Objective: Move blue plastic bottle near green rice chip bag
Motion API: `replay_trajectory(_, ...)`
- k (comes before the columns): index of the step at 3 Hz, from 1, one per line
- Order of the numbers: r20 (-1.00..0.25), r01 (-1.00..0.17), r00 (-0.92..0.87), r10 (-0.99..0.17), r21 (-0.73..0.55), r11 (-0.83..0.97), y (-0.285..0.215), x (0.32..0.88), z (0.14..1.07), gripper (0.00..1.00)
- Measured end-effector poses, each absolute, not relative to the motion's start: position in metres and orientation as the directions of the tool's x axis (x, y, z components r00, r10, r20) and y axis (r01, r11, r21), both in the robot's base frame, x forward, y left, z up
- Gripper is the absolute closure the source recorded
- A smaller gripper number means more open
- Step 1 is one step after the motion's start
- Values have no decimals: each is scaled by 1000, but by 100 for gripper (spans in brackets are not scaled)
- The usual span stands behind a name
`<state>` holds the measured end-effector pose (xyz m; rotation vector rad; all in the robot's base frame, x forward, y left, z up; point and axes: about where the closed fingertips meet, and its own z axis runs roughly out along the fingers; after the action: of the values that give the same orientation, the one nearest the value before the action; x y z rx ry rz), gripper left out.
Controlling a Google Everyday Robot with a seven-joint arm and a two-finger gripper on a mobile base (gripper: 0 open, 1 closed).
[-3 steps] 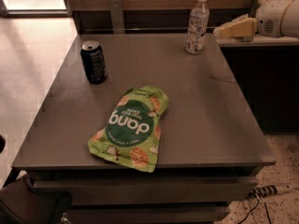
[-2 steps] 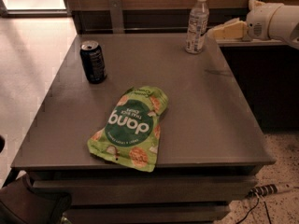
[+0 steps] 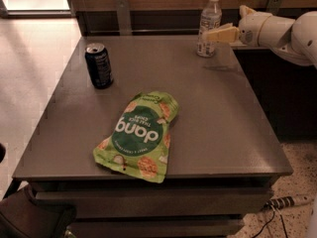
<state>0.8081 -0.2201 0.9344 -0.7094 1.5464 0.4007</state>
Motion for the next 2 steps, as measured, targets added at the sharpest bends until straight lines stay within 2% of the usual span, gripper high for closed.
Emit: replay_trajectory(2, -988, -684, 3, -157, -116, 720, -196, 835, 910, 0)
